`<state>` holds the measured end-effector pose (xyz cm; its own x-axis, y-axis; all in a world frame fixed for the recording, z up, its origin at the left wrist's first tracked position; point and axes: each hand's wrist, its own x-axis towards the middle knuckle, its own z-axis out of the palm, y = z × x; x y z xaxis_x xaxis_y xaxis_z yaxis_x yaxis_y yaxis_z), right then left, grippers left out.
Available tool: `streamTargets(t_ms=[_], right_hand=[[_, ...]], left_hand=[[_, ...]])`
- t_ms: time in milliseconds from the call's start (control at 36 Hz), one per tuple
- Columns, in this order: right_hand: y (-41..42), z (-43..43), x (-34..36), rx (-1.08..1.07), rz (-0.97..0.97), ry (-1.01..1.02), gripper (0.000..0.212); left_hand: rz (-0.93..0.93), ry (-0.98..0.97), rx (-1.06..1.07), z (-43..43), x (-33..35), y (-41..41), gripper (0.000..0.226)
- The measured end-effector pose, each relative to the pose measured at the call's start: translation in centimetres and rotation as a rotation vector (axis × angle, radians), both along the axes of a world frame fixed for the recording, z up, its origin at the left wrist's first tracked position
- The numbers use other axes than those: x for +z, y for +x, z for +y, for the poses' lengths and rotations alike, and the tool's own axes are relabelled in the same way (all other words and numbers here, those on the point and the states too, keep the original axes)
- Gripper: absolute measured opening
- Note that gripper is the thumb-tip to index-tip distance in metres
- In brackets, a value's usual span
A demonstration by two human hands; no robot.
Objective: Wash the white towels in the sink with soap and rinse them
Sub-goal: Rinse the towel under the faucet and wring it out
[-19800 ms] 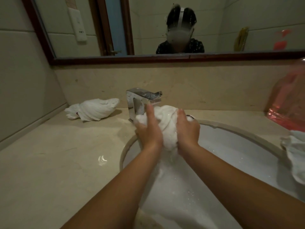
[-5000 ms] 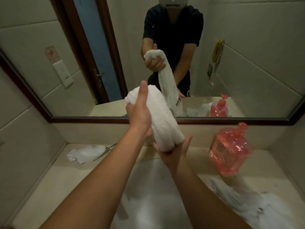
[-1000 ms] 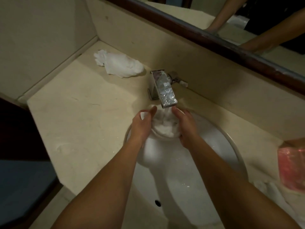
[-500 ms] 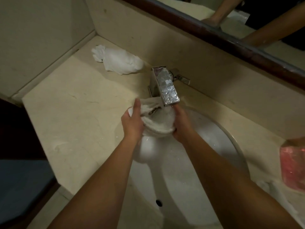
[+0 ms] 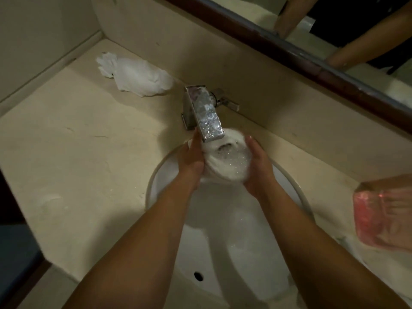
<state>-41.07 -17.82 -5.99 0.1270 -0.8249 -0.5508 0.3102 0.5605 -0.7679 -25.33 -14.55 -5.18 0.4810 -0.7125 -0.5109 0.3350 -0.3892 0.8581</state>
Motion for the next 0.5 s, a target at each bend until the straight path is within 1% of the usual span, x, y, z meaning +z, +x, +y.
streamTargets(t_ms=[28, 56, 111, 167, 194, 250, 306, 333, 361, 417, 500], right_hand=[[-0.3, 0.2, 0.1, 0.017, -0.021, -0.006, 0.087], [-0.6, 0.4, 0.1, 0.024, -0.047, -0.009, 0.083], [-1.0, 1.1, 0.4, 0.046, -0.09, 0.015, 0.067], [-0.9, 1.7, 0.6, 0.064, -0.088, 0.054, 0.059], [-0.7, 2.0, 0.6, 0.071, -0.067, 0.099, 0.061], [-0.1, 2.5, 0.5, 0.114, -0.062, 0.23, 0.075], [0.5, 2.8, 0.2, 0.168, -0.101, 0.379, 0.09], [0.8, 3.0, 0.2, 0.181, -0.121, 0.437, 0.094], [1.1, 3.2, 0.2, 0.186, -0.136, 0.478, 0.093], [1.6, 3.4, -0.1, 0.205, -0.144, 0.489, 0.081], [1.5, 3.7, -0.5, 0.179, -0.14, 0.409, 0.066]], left_hand=[[-0.008, -0.001, -0.01, -0.1, -0.3, -0.1, 0.034], [-0.022, -0.007, -0.01, -0.2, 0.0, -0.3, 0.034], [-0.032, -0.032, -0.011, -0.1, 0.1, -0.2, 0.033], [0.053, -0.073, 0.024, 0.3, 0.0, 0.1, 0.034], [0.059, -0.109, 0.031, 0.6, -0.1, 0.4, 0.031], [0.008, -0.177, 0.024, 1.1, -0.7, 1.0, 0.026], [-0.024, -0.191, -0.009, 1.6, -0.9, 1.8, 0.026], [0.002, -0.2, -0.022, 1.8, -0.6, 2.0, 0.026], [-0.006, -0.207, -0.041, 1.9, -0.9, 2.2, 0.033], [-0.005, -0.237, -0.079, 2.2, -0.8, 2.6, 0.036], [-0.029, -0.27, -0.006, 2.6, -0.7, 2.7, 0.022]])
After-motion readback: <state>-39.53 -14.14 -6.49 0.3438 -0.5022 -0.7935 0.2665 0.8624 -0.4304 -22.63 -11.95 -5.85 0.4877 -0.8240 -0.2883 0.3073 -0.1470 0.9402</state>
